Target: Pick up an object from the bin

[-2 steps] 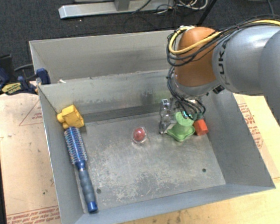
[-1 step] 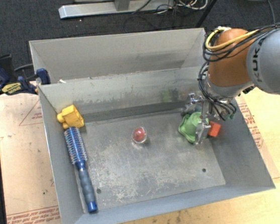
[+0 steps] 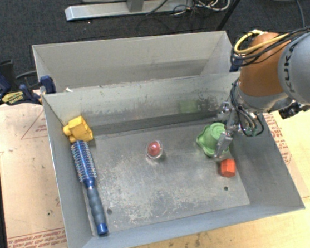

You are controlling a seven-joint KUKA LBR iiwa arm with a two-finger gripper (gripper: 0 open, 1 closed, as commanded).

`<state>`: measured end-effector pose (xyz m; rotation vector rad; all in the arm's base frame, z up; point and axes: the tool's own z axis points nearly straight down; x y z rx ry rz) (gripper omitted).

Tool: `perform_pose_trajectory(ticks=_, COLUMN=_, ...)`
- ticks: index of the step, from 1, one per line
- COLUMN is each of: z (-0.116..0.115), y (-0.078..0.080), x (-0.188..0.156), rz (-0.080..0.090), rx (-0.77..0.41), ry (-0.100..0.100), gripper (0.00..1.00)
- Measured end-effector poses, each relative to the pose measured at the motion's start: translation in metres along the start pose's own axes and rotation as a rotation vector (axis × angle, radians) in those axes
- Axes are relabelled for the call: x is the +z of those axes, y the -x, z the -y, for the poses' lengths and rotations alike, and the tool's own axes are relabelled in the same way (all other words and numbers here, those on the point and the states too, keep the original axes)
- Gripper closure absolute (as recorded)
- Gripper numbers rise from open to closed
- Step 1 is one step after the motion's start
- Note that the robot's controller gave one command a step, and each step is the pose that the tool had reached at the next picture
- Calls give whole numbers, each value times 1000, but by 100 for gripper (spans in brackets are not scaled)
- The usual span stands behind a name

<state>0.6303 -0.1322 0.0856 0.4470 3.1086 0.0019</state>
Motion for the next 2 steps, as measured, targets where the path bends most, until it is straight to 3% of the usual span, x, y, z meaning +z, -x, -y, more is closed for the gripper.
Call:
perform_pose_trajectory(ticks=1, z=0, y=1, x=-1, rz=2, rx=-1, ry=0, gripper=100)
perform_pose_trajectory(ticks=2, z=-15, y=1, x=-144, rz=11, rx=-22, ry=1, gripper=100)
